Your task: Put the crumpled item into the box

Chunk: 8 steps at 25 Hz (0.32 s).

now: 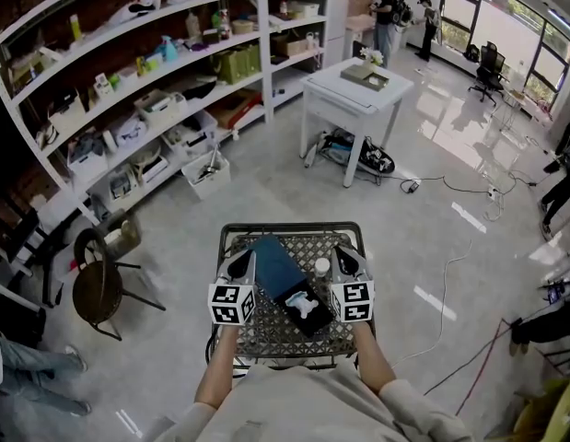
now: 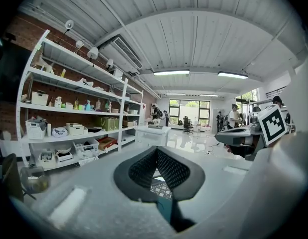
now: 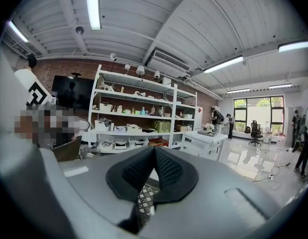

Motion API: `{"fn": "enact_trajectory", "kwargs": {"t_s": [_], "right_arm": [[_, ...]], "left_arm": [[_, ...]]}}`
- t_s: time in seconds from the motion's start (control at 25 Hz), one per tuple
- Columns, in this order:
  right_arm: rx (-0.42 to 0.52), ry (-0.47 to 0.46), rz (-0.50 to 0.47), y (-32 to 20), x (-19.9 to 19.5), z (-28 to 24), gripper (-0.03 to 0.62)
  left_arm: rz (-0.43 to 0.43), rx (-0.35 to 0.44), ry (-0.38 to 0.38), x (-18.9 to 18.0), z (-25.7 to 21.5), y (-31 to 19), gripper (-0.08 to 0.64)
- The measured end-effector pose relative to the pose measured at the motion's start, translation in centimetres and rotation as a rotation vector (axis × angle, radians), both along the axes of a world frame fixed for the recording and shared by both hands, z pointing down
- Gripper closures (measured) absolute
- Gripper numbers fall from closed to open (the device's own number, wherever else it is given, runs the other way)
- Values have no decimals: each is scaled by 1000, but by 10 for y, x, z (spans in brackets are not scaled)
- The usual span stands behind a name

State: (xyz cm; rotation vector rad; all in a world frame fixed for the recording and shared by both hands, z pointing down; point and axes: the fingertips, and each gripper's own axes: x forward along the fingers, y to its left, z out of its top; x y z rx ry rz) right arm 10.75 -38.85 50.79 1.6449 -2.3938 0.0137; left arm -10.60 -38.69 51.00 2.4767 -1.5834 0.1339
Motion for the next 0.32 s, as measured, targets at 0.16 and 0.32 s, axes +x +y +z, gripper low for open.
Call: {"fn": "enact_trajectory", "kwargs": {"t_s": [0.16, 0.32], "right_arm": [[4, 3, -6, -1, -1, 0, 594], [13, 6, -11, -1, -3, -1, 594]], "left_arm": [[2, 0, -3, 0, 2, 0, 554], [3, 4, -4, 0, 3, -1, 554]]}}
